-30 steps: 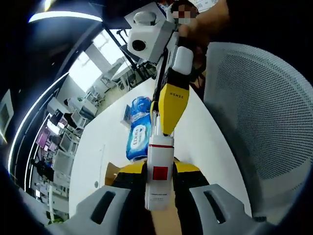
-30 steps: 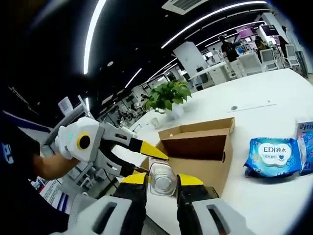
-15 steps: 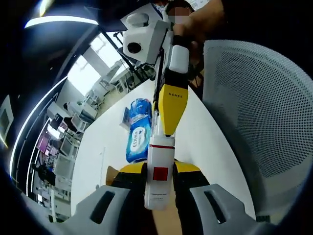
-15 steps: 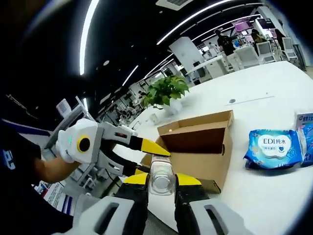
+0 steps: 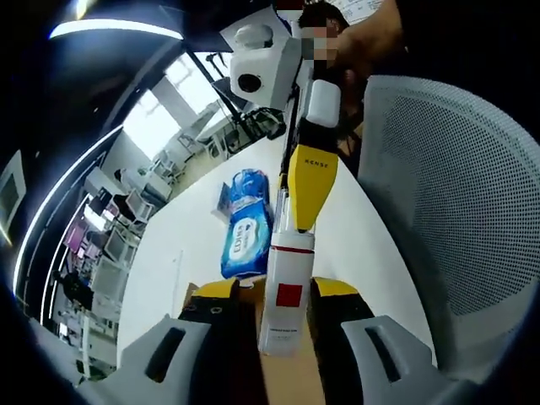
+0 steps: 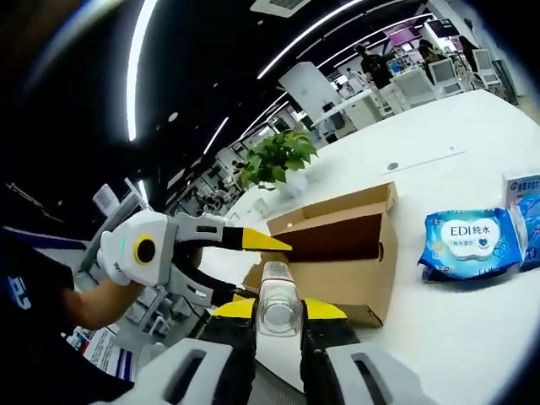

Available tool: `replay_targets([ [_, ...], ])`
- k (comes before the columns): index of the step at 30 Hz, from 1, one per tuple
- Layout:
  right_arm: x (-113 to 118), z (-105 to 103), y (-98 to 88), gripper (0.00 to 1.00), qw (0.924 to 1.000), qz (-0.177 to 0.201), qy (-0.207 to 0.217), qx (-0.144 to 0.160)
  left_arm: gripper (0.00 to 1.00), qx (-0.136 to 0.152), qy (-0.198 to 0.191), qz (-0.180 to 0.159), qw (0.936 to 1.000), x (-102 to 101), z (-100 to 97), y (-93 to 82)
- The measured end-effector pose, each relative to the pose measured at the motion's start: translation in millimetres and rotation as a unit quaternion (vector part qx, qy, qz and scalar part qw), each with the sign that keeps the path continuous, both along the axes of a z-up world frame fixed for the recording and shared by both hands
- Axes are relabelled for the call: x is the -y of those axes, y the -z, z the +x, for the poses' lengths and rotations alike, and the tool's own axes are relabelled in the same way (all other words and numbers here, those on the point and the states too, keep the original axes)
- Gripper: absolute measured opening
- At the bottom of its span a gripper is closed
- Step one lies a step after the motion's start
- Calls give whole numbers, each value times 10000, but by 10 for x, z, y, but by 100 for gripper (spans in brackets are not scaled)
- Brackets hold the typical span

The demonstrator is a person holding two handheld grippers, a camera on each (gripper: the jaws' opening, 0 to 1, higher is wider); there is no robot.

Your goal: Operate the shoe box by opening the lid, removing the specified soft item, and placing it in the target area until the item is outside and the box remains undamaged.

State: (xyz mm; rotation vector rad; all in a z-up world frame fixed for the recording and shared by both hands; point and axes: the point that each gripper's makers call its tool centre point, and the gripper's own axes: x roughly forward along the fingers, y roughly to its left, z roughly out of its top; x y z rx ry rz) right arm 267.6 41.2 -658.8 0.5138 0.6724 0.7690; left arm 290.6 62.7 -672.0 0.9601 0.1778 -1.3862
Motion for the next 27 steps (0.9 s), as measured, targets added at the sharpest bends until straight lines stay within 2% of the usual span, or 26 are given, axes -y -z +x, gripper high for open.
replay_targets([
  [11, 40, 38, 1, 14, 9997, -217, -33, 120, 50, -340, -454, -218, 9982, -74, 55, -40],
  [18, 107, 93, -39, 14, 9985, -458, -89, 280, 54, -587, -815, -431, 9940, -122, 94, -98],
  [27, 171, 122, -73, 14, 9947, -841, -240, 540, 63, -915, -1289, -714, 9848, -207, 147, -150],
])
